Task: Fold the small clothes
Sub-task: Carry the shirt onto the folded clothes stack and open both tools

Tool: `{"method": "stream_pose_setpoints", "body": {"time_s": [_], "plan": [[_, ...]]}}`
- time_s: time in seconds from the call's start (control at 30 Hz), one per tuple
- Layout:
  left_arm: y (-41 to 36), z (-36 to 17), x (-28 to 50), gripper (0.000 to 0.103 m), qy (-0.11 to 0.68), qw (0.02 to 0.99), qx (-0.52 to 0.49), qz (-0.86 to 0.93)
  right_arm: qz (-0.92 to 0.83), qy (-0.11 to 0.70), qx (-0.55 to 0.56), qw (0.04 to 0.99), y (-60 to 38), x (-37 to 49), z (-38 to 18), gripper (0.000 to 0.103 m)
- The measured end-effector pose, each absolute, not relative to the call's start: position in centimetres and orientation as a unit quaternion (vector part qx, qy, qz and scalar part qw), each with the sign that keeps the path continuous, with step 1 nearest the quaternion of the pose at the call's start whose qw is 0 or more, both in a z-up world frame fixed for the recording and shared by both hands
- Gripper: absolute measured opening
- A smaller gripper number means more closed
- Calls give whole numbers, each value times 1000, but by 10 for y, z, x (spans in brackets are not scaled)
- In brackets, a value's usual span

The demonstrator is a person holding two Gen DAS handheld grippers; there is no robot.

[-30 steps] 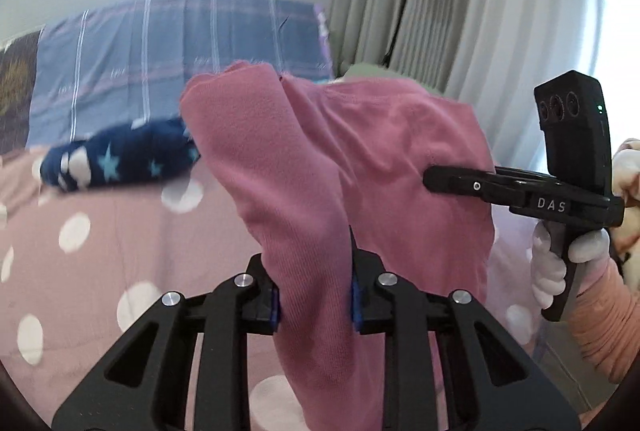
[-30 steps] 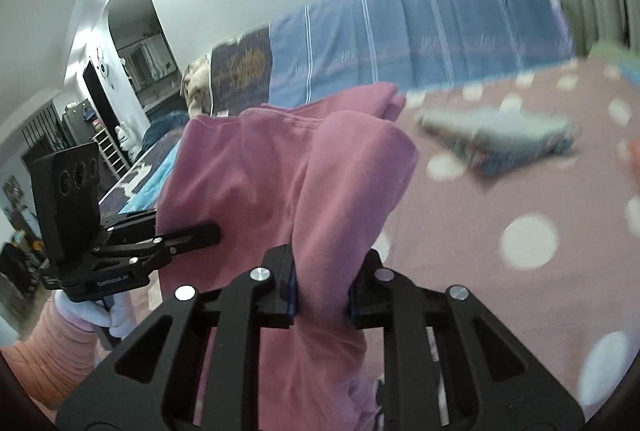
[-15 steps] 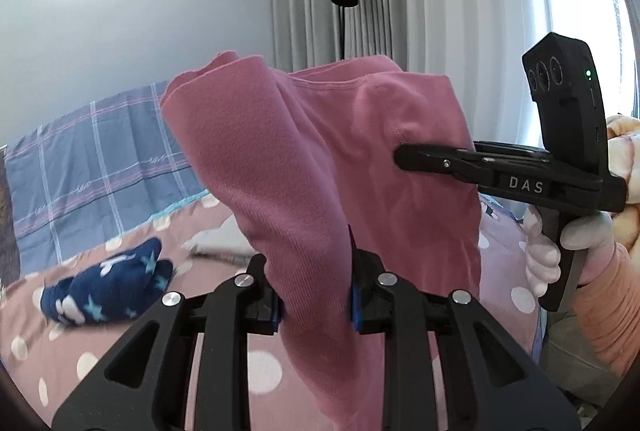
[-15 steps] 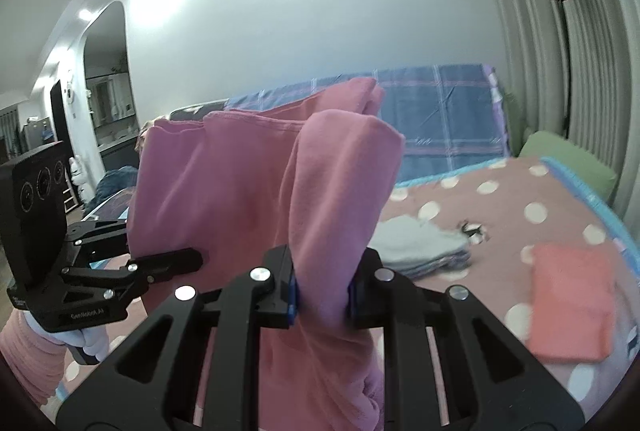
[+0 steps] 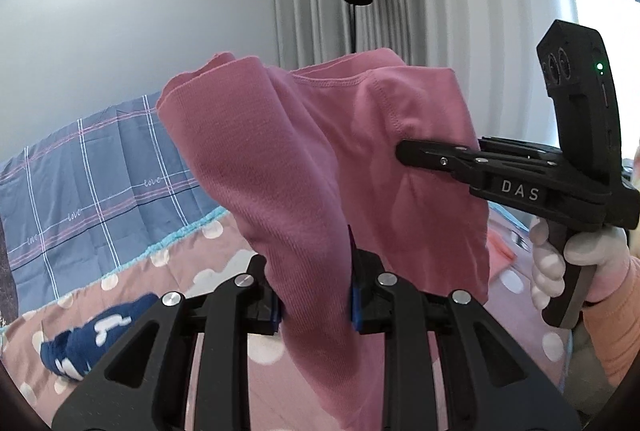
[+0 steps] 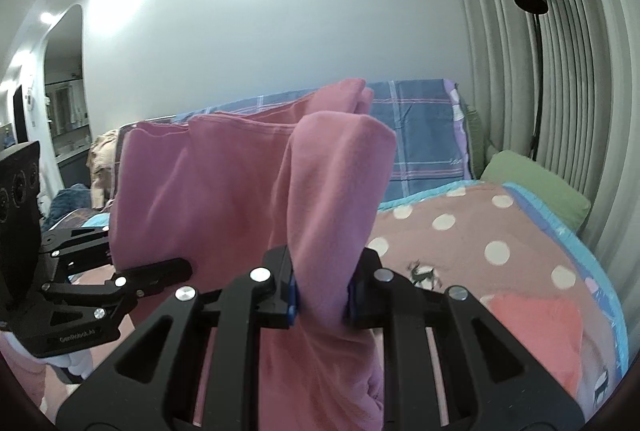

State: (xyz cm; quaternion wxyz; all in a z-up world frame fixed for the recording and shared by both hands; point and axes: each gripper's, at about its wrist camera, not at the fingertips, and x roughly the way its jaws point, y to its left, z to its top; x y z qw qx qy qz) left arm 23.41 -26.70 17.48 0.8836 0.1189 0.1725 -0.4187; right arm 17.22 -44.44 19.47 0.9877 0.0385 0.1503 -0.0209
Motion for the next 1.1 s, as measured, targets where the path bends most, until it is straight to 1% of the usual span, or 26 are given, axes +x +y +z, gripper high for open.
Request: {"method": "stream_pose_setpoints", "body": {"time_s": [0.17,0.3,0.33,0.37,0.4,0.43,0.47,0.5,0.57,0.63,0.67,0.7,0.73,0.77,0.8,0.83,0.87,0.9,0.97,1.1], "plan": [[-287,178,277,25,173,890,125,-403,-38,152,34,987,-463,226,198,17],[-306,162,326,25,189,896,122,-382,-53,168,48,983,-479,284,186,17],[-308,157,338,28,194,898,119,-376,-58,174,49,982,-484,307,177,18],[-310,145,360,30,206,904,107,-358,-70,179,49,980,-488,328,166,26],[-311,136,377,40,216,909,95,-344,-100,194,47,975,-493,350,150,33],[-310,121,397,62,228,917,80,-318,-138,215,48,966,-499,368,132,49],[-308,104,415,68,242,923,67,-292,-160,226,54,959,-505,378,118,52],[-307,80,440,69,268,922,56,-273,-180,240,72,951,-512,387,94,52],[-304,35,468,69,319,910,55,-259,-161,266,108,944,-519,390,49,52],[-300,-5,478,70,352,894,61,-271,-140,308,113,934,-519,389,2,52],[-300,-24,480,70,365,886,73,-278,-131,328,117,928,-519,386,-21,55],[-301,-46,477,75,376,876,89,-289,-118,350,130,920,-522,384,-46,57],[-302,-60,476,83,380,871,95,-298,-107,364,155,912,-528,378,-77,57],[-301,-72,473,86,378,868,98,-306,-101,351,171,915,-528,368,-88,57],[-300,-81,473,87,372,869,90,-314,-92,334,192,918,-533,360,-93,58],[-296,-86,472,87,366,872,70,-318,-80,323,223,916,-540,354,-96,58],[-289,-91,474,88,366,873,45,-320,-77,318,232,916,-541,351,-96,58],[-283,-98,477,90,373,869,15,-324,-79,318,227,917,-540,353,-96,58],[-278,-103,480,92,378,866,-10,-328,-93,323,197,921,-531,356,-95,59],[-291,-101,462,93,347,889,34,-295,-102,321,182,924,-529,359,-99,59]]}}
